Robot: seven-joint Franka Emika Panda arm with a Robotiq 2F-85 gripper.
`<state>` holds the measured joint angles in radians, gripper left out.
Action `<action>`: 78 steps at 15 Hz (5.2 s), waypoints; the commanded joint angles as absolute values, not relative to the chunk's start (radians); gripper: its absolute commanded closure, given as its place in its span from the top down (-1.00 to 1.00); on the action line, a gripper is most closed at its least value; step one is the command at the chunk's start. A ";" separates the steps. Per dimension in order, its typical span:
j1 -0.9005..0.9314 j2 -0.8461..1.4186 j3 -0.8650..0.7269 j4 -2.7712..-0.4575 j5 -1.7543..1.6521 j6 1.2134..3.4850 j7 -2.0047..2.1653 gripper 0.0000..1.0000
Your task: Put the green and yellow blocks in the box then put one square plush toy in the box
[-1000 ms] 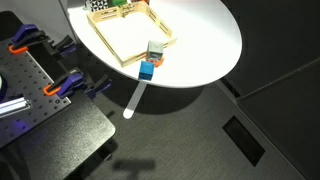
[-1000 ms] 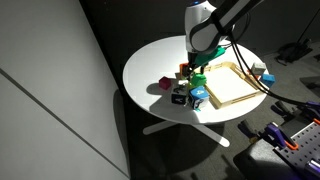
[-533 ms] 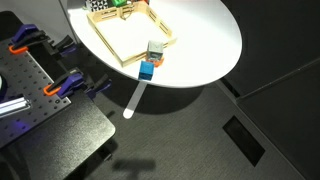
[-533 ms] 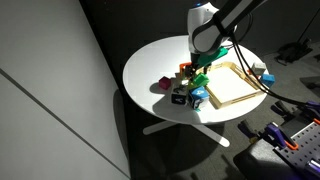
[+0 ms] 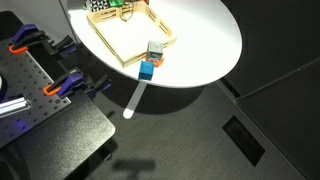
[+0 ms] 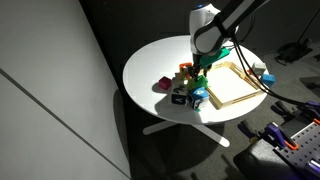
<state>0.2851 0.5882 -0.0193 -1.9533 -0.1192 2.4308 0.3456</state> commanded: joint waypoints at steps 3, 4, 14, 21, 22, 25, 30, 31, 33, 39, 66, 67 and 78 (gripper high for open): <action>0.272 0.549 -0.022 -1.978 -0.133 2.416 0.339 -0.72; 0.269 0.545 -0.020 -1.979 -0.131 2.413 0.334 -0.93; 0.234 0.494 -0.015 -2.012 -0.120 2.416 0.303 -0.93; 0.184 0.418 -0.004 -2.053 -0.107 2.420 0.250 -0.92; 0.179 0.406 -0.007 -2.063 -0.111 2.418 0.248 -0.92; 0.159 0.382 -0.016 -2.092 -0.118 2.420 0.242 -0.92; 0.119 0.369 -0.033 -2.129 -0.120 2.419 0.238 -0.92; 0.113 0.370 -0.036 -2.132 -0.120 2.417 0.236 -0.36; 0.102 0.372 -0.039 -2.135 -0.117 2.415 0.229 -0.22; 0.103 0.378 -0.011 -2.125 -0.107 2.396 0.190 0.74; 0.245 0.666 0.040 -1.842 -0.105 2.419 0.259 1.00; 0.251 0.680 0.038 -1.827 -0.106 2.418 0.262 1.00; 0.280 0.772 0.025 -1.732 -0.111 2.417 0.267 1.00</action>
<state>0.2625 0.7460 0.0400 -1.7766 -0.1129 2.4378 0.2488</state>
